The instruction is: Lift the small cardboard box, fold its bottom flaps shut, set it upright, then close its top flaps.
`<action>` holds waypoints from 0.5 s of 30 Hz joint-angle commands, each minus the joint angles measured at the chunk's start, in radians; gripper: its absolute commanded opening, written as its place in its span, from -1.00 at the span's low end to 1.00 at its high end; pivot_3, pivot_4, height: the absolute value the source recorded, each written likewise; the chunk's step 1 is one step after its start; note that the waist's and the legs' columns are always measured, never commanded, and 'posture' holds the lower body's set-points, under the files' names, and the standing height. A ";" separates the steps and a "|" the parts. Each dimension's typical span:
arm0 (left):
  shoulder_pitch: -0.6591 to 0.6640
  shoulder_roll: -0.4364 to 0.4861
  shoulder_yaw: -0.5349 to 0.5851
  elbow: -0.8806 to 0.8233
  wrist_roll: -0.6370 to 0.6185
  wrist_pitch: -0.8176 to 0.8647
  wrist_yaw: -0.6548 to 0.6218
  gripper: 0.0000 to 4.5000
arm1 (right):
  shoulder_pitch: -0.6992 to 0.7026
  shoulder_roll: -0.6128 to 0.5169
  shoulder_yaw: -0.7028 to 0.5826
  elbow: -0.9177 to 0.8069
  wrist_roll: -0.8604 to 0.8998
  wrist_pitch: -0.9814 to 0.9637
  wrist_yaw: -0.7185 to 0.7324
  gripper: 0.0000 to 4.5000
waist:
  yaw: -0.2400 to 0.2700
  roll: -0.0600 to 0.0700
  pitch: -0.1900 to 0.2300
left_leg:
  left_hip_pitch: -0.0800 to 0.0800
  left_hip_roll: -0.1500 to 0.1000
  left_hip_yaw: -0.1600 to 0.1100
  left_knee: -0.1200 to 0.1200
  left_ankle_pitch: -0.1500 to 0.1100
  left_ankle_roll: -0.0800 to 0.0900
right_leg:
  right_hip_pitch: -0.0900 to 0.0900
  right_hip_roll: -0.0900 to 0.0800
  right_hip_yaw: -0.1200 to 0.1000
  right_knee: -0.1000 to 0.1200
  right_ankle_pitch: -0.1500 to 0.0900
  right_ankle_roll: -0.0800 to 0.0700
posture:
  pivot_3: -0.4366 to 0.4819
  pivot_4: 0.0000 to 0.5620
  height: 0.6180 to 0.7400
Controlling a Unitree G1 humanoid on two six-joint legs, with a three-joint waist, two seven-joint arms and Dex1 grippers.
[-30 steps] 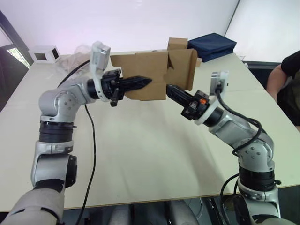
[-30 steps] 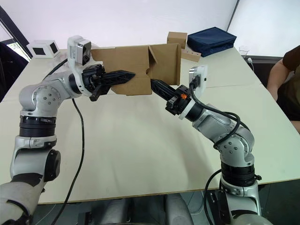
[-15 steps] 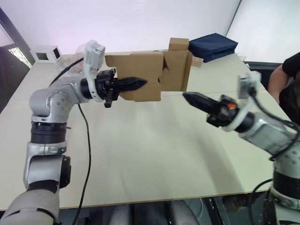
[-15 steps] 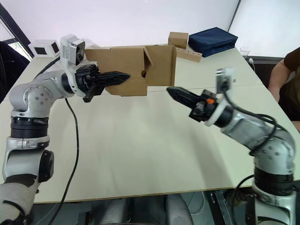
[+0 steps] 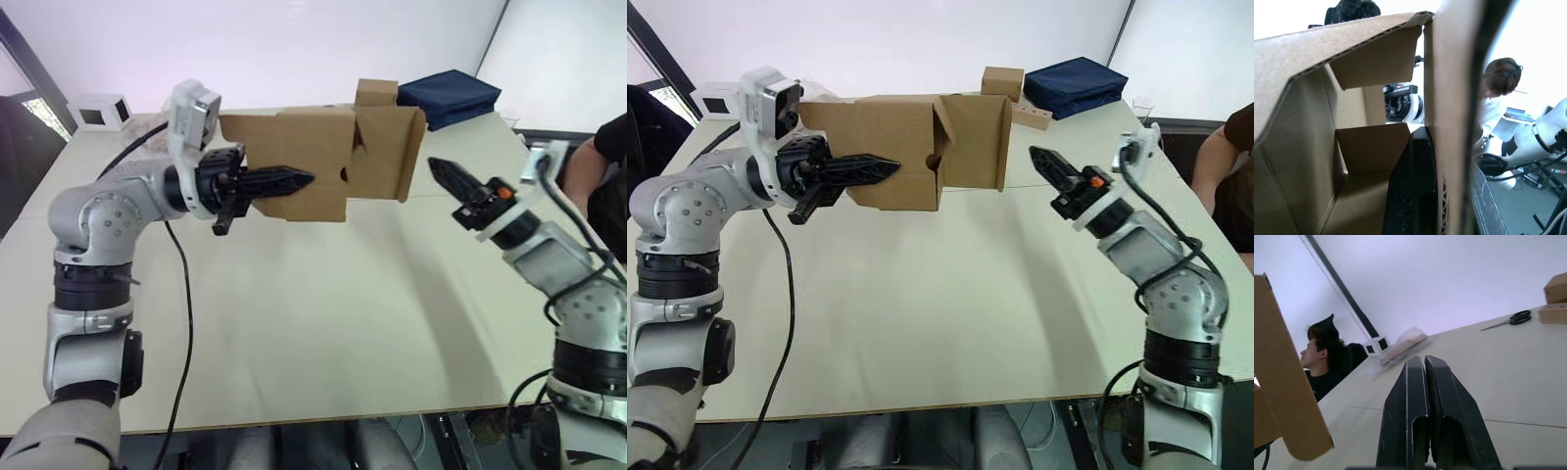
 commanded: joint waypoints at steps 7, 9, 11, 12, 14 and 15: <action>-0.050 -0.011 0.038 0.065 -0.009 -0.029 0.027 -1.00 | -0.058 0.094 0.007 -0.106 0.163 0.040 0.020 -0.97 | 0.000 0.000 0.000 | 0.000 0.000 0.000 0.000 0.000 0.000 | 0.000 0.000 0.000 0.000 0.000 0.000 | -0.05 -0.47 1.00; -0.057 -0.012 0.039 0.083 -0.008 -0.035 0.027 -1.00 | -0.053 0.110 0.004 -0.121 0.208 0.048 0.008 -0.97 | -0.001 0.000 0.000 | 0.000 0.000 0.000 0.000 0.000 0.000 | 0.000 0.000 0.000 0.000 0.000 0.000 | -0.05 -0.47 1.00; -0.061 -0.012 0.037 0.093 -0.007 -0.041 0.026 -1.00 | -0.049 0.118 0.002 -0.129 0.233 0.052 -0.001 -0.97 | -0.001 0.000 0.000 | 0.000 0.000 0.000 0.000 0.000 0.000 | 0.000 0.000 0.000 0.000 0.000 0.000 | -0.05 -0.47 1.00; -0.064 -0.014 0.038 0.099 -0.008 -0.043 0.026 -1.00 | -0.046 0.124 0.004 -0.132 0.239 0.051 -0.007 -0.97 | 0.000 0.000 0.000 | 0.000 0.000 0.000 0.000 0.000 0.000 | 0.000 0.000 0.000 0.000 0.000 0.000 | -0.05 -0.47 1.00; -0.067 -0.018 0.039 0.104 -0.012 -0.045 0.026 -1.00 | -0.039 0.137 0.013 -0.137 0.247 0.046 -0.012 -0.97 | 0.000 0.000 0.000 | 0.000 0.000 0.000 0.000 0.000 0.000 | 0.000 0.000 0.000 0.000 0.000 0.000 | -0.05 -0.47 1.00; -0.067 -0.020 0.038 0.103 -0.012 -0.046 0.026 -1.00 | -0.037 0.147 0.019 -0.139 0.253 0.042 -0.012 -0.97 | 0.000 0.000 0.000 | 0.000 0.000 0.000 0.000 0.000 0.000 | 0.000 0.000 0.000 0.000 0.000 0.000 | -0.05 -0.47 1.00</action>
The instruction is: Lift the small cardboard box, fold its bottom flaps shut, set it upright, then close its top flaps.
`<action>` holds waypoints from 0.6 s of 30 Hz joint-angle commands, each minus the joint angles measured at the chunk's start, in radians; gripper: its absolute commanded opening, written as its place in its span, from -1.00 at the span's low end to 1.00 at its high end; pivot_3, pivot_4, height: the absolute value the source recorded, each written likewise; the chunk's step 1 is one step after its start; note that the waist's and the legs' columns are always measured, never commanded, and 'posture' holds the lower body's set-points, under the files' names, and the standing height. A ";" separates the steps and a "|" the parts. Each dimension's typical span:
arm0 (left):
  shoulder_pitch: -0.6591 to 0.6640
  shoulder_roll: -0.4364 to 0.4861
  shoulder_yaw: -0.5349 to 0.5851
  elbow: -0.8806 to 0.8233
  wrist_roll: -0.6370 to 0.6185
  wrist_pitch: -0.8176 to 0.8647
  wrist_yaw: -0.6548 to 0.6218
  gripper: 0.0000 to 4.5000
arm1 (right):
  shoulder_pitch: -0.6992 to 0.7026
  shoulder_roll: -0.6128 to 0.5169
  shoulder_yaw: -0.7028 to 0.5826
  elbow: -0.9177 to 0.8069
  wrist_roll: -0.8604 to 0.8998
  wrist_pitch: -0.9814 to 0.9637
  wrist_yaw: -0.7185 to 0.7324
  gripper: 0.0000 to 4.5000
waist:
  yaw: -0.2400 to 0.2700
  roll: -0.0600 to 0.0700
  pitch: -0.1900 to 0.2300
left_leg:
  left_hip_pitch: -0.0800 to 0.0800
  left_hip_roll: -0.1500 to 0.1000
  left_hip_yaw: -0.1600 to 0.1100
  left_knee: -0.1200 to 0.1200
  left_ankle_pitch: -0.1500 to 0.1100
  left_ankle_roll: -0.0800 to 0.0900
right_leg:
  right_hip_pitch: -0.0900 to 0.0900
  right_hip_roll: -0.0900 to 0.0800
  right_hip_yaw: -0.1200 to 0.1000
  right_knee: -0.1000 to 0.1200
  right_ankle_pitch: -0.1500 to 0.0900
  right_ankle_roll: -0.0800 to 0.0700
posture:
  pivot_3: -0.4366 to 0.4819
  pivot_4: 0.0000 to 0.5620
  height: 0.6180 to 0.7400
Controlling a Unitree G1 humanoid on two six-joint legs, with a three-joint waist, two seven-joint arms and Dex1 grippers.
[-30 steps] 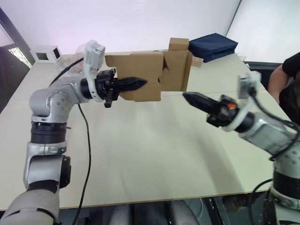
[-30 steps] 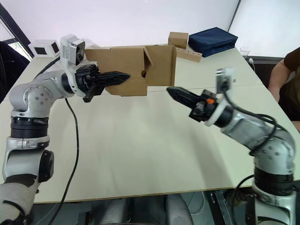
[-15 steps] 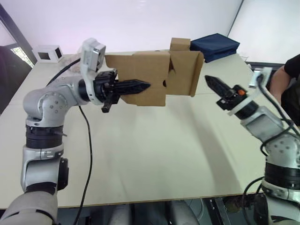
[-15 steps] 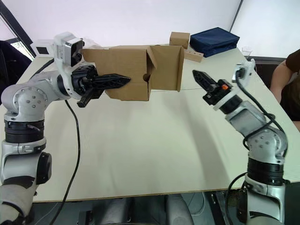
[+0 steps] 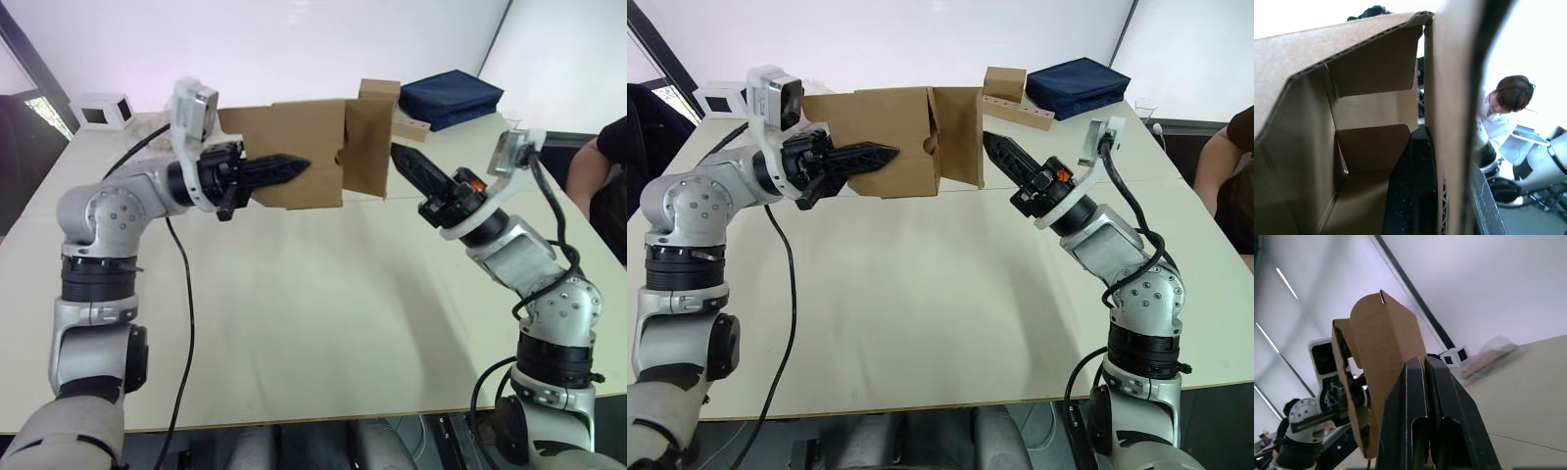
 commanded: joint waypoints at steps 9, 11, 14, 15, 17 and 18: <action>-0.026 -0.003 0.038 -0.019 -0.017 -0.017 0.002 -1.00 | -0.007 0.097 0.010 -0.023 0.055 -0.040 -0.005 -0.97 | -0.002 0.000 0.000 | 0.000 0.000 0.000 0.000 0.000 0.000 | 0.000 0.000 0.000 0.000 0.000 0.000 | -0.05 -0.47 1.00; -0.025 -0.001 0.039 -0.022 -0.016 -0.017 0.003 -1.00 | -0.009 0.117 0.009 -0.014 0.065 -0.049 -0.006 -0.76 | -0.001 0.000 0.000 | 0.000 0.000 0.000 0.000 0.000 0.000 | 0.000 0.000 0.000 0.000 0.000 0.000 | -0.05 -0.47 1.00; -0.025 0.001 0.042 -0.022 -0.019 -0.014 0.004 -1.00 | -0.014 0.141 0.008 -0.002 0.073 -0.057 -0.014 -0.30 | -0.001 0.000 0.000 | 0.000 0.000 0.000 0.000 0.000 0.000 | 0.000 0.000 0.000 0.000 0.000 0.000 | -0.05 -0.47 1.00; -0.025 0.002 0.043 -0.022 -0.018 -0.014 0.005 -1.00 | -0.016 0.155 0.004 0.003 0.088 -0.062 -0.020 -0.13 | -0.001 0.000 0.000 | 0.000 0.000 0.000 0.000 0.000 0.000 | 0.000 0.000 0.000 0.000 0.000 0.000 | -0.05 -0.47 1.00; -0.025 0.002 0.043 -0.021 -0.017 -0.015 0.006 -1.00 | -0.021 0.179 0.001 0.009 0.105 -0.074 -0.030 0.04 | -0.002 0.000 0.000 | 0.000 0.000 0.000 0.000 0.000 0.000 | 0.000 0.000 0.000 0.000 0.000 0.000 | -0.05 -0.47 1.00; -0.025 0.002 0.043 -0.021 -0.017 -0.016 0.007 -1.00 | -0.022 0.184 0.001 0.010 0.108 -0.076 -0.032 0.04 | -0.003 0.000 0.000 | 0.000 0.000 0.000 0.000 0.000 0.000 | 0.000 0.000 0.000 0.000 0.000 0.000 | -0.05 -0.47 1.00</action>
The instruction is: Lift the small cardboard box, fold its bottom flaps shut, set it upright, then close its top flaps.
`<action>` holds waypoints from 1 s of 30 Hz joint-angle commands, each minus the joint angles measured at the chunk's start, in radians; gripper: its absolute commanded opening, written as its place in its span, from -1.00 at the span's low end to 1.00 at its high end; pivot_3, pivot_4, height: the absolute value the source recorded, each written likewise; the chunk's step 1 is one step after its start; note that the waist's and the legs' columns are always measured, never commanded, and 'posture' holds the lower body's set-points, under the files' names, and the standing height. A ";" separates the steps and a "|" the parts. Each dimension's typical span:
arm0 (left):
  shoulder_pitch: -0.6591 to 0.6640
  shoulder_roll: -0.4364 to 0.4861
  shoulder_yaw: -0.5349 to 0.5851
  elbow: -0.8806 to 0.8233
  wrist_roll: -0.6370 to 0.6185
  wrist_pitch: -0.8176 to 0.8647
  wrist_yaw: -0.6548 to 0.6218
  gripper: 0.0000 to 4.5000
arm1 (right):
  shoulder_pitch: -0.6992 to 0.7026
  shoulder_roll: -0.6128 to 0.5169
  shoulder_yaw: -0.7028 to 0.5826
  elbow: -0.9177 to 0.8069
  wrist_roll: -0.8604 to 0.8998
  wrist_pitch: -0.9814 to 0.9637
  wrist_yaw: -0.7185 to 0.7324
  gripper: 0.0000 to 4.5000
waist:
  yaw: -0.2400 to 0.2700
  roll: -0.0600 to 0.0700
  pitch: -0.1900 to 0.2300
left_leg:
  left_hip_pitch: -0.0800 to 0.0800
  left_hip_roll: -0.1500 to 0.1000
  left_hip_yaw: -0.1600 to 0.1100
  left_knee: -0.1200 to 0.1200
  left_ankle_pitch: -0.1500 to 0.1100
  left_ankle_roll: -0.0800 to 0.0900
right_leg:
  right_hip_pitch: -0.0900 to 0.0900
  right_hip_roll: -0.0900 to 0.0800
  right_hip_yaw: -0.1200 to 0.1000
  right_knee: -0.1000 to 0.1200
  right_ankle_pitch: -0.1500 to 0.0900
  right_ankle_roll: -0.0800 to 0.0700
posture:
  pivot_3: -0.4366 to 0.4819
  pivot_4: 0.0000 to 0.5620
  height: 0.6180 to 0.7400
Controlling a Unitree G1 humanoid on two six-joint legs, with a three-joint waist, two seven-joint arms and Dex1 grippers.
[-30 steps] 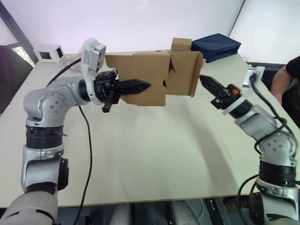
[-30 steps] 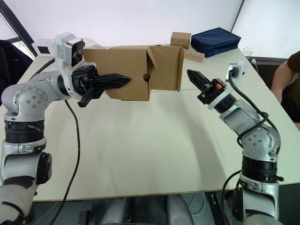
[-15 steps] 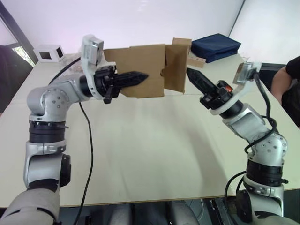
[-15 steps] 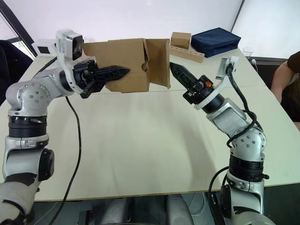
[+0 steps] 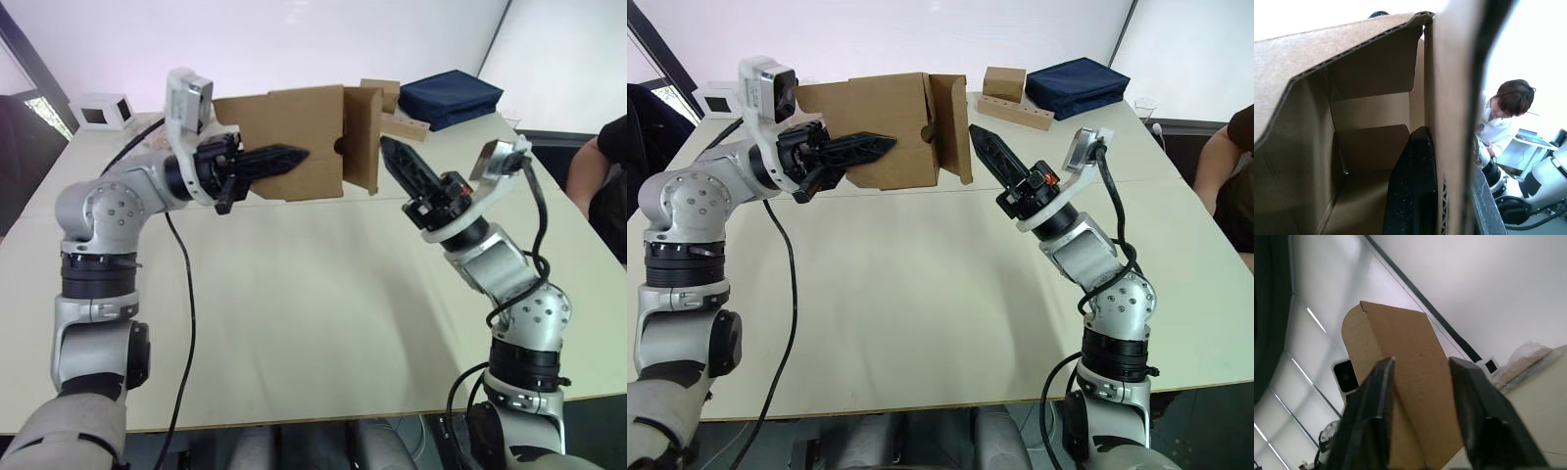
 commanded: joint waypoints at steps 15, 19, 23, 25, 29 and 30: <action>-0.022 0.001 0.025 -0.026 -0.018 -0.009 0.016 -1.00 | -0.023 0.062 0.051 -0.031 -0.027 -0.043 -0.026 0.04 | -0.001 0.000 0.000 | 0.000 0.000 0.000 0.000 0.000 0.000 | 0.000 0.000 0.000 0.000 0.000 0.000 | -0.05 -0.47 1.00; -0.016 0.000 0.022 -0.026 -0.014 -0.014 0.013 -1.00 | -0.025 0.060 0.064 -0.031 -0.060 -0.055 -0.029 0.04 | 0.000 0.000 0.000 | 0.000 0.000 0.000 0.000 0.000 0.000 | 0.000 0.000 0.000 0.000 0.000 0.000 | -0.05 -0.47 1.00; -0.015 -0.002 0.018 -0.019 -0.005 -0.022 0.012 -1.00 | -0.032 0.073 0.065 -0.040 -0.065 -0.065 -0.039 0.04 | -0.001 0.000 0.000 | 0.000 0.000 0.000 0.000 0.000 0.000 | 0.000 0.000 0.000 0.000 0.000 0.000 | -0.05 -0.47 1.00; -0.015 -0.006 0.016 -0.013 0.000 -0.028 0.015 -1.00 | -0.030 0.080 0.067 -0.053 -0.056 -0.068 -0.040 0.04 | -0.001 0.000 0.000 | 0.000 0.000 0.000 0.000 0.000 0.000 | 0.000 0.000 0.000 0.000 0.000 0.000 | -0.05 -0.47 1.00; -0.016 -0.015 0.014 0.000 0.011 -0.038 0.019 -1.00 | -0.019 0.087 0.073 -0.076 -0.039 -0.069 -0.034 0.04 | -0.001 0.000 0.000 | 0.000 0.000 0.000 0.000 0.000 0.000 | 0.000 0.000 0.000 0.000 0.000 0.000 | -0.05 -0.47 1.00; -0.016 -0.017 0.014 0.003 0.014 -0.039 0.019 -1.00 | -0.016 0.087 0.075 -0.081 -0.037 -0.066 -0.030 0.04 | -0.001 0.000 0.000 | 0.000 0.000 0.000 0.000 0.000 0.000 | 0.000 0.000 0.000 0.000 0.000 0.000 | -0.05 -0.47 1.00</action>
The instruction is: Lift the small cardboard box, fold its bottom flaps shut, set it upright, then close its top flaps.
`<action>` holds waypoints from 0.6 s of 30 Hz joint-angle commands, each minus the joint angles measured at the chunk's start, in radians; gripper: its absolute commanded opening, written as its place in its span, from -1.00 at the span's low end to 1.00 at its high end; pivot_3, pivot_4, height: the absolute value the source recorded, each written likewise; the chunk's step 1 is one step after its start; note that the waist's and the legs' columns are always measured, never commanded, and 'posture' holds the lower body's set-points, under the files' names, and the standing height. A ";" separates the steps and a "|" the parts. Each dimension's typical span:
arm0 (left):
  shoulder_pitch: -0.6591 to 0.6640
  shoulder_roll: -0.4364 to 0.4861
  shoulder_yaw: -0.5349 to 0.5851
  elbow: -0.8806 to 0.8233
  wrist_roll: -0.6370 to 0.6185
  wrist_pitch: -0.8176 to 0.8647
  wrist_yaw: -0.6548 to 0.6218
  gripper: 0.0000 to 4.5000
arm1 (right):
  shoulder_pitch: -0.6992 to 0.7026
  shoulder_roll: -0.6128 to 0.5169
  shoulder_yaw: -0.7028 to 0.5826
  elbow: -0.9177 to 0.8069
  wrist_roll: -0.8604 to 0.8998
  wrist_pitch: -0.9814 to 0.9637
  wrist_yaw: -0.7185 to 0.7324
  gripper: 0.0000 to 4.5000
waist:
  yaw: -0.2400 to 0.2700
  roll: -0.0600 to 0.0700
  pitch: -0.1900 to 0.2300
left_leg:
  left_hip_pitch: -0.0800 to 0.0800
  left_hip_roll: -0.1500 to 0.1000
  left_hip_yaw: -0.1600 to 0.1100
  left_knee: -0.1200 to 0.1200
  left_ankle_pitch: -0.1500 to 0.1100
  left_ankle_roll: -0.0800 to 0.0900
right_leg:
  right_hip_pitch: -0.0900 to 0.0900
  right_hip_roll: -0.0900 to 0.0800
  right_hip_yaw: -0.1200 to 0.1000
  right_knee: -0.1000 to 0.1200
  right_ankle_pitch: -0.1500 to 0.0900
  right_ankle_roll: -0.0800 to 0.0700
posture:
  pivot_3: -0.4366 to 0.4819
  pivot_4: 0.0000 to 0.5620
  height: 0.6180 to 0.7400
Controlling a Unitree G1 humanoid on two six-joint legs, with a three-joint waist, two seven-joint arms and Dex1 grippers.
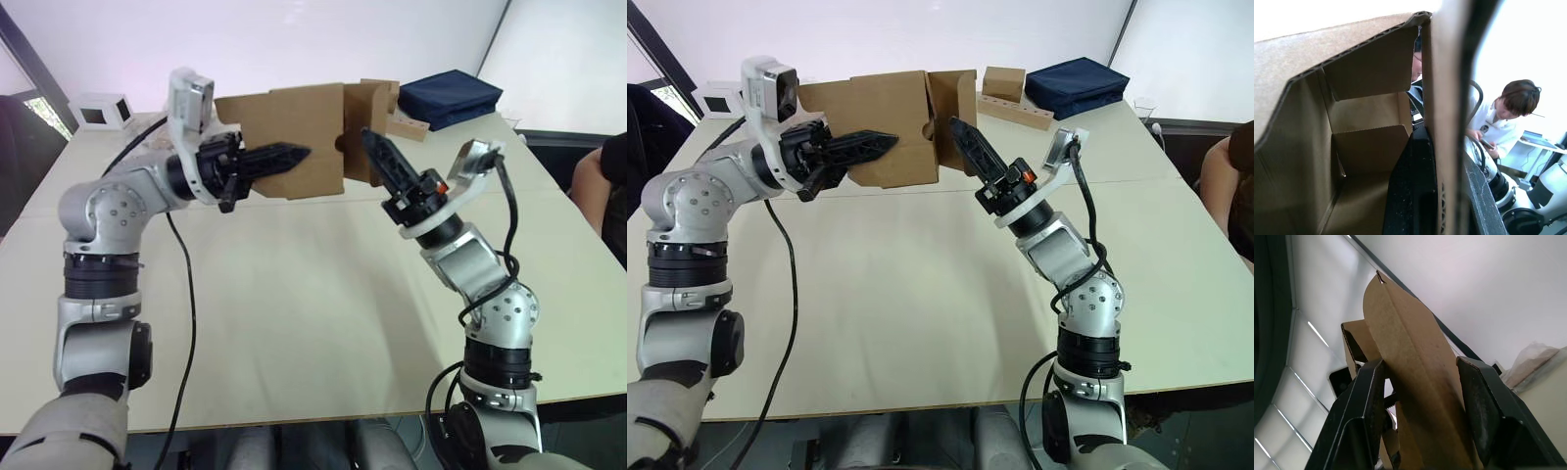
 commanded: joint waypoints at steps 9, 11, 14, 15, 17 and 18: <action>-0.019 -0.006 0.012 0.016 0.018 -0.029 -0.004 -1.00 | 0.011 -0.007 0.017 -0.069 0.037 0.000 0.038 0.04 | 0.000 0.000 0.000 | 0.000 0.000 0.000 0.000 0.000 0.000 | 0.000 0.000 0.000 0.000 0.000 0.000 | -0.05 -0.47 1.00; -0.019 -0.007 0.012 0.016 0.018 -0.029 -0.002 -1.00 | 0.012 -0.005 0.015 -0.069 0.053 0.001 0.041 0.04 | 0.000 0.000 0.000 | 0.000 0.000 0.000 0.000 0.000 0.000 | 0.000 0.000 0.000 0.000 0.000 0.000 | -0.05 -0.47 1.00; -0.017 -0.007 0.011 0.017 0.020 -0.029 -0.001 -1.00 | 0.017 -0.004 0.019 -0.076 0.074 0.009 0.044 0.04 | 0.000 0.000 0.000 | 0.000 0.000 0.000 0.000 0.000 0.000 | 0.000 0.000 0.000 0.000 0.000 0.000 | -0.05 -0.47 1.00; -0.017 -0.007 0.011 0.017 0.020 -0.029 0.000 -1.00 | 0.019 -0.008 0.026 -0.081 0.071 0.013 0.046 0.04 | 0.000 0.000 0.000 | 0.000 0.000 0.000 0.000 0.000 0.000 | 0.000 0.000 0.000 0.000 0.000 0.000 | -0.05 -0.47 1.00; -0.016 -0.007 0.011 0.016 0.021 -0.029 0.002 -1.00 | 0.026 -0.024 0.051 -0.092 0.032 0.021 0.056 0.04 | 0.000 0.000 0.000 | 0.000 0.000 0.000 0.000 0.000 0.000 | 0.000 0.000 0.000 0.000 0.000 0.000 | -0.05 -0.47 1.00; -0.016 -0.007 0.011 0.016 0.021 -0.029 0.002 -1.00 | 0.027 -0.028 0.060 -0.093 0.011 0.018 0.058 0.04 | 0.000 0.000 0.000 | 0.000 0.000 0.000 0.000 0.000 0.000 | 0.000 0.000 0.000 0.000 0.000 0.000 | -0.05 -0.47 1.00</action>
